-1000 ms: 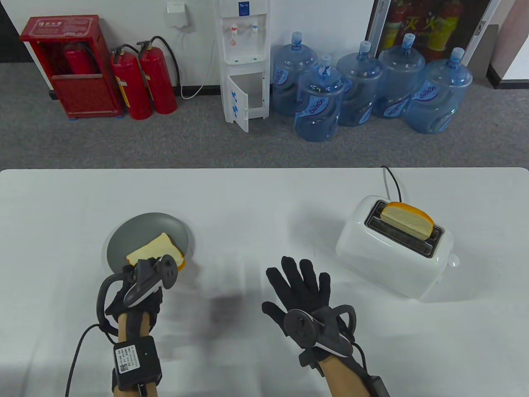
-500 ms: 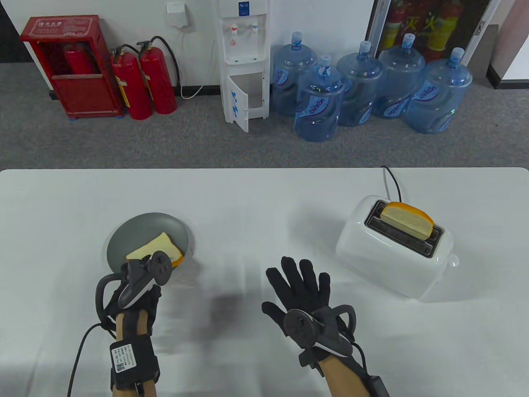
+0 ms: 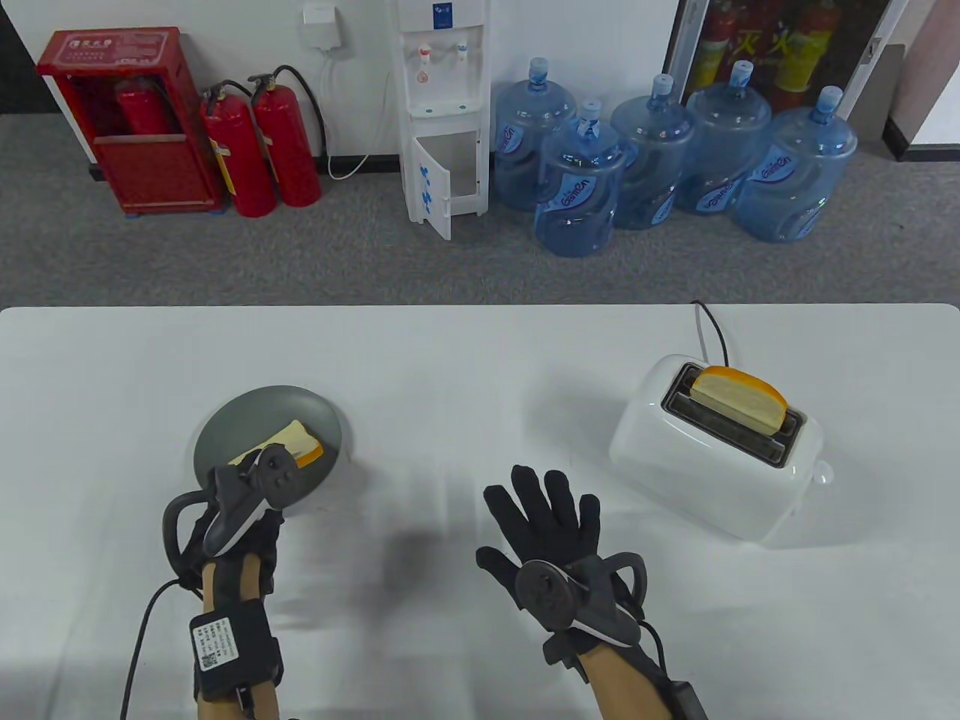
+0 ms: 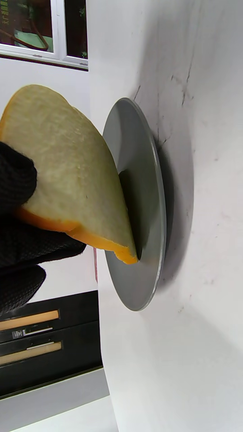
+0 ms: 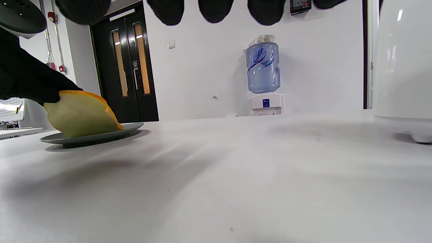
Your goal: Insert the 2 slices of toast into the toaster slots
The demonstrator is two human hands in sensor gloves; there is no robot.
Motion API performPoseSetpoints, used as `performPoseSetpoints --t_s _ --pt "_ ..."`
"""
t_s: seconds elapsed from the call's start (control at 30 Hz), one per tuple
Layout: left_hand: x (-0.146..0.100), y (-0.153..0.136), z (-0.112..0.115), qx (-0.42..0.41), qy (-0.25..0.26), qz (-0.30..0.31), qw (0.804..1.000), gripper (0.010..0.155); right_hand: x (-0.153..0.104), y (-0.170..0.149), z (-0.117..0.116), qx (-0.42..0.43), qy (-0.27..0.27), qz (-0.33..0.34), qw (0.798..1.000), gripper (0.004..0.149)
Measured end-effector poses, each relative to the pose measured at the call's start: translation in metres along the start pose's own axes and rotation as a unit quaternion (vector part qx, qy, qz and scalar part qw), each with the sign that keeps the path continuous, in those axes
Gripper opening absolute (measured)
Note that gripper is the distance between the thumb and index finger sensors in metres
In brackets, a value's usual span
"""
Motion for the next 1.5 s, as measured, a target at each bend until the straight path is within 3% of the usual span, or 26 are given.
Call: performPoseSetpoints --t_s 1.5 --pt "0.014 -0.017 -0.013 -0.02 0.097 -0.054 0.994 0.049 0.002 -0.005 0.001 -0.006 0.006 -0.01 1.0 0.073"
Point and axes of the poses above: the tracker on the back of each hand, its own y axis roughly to the thumb side, its own x axis roughly from the wrist to the fingertips, z = x × y, the point moved 2 cm from there along x, roughly from the wrist to the fingertips, and after that the axes turned 8 degrees about x, right-handed, at the moved point
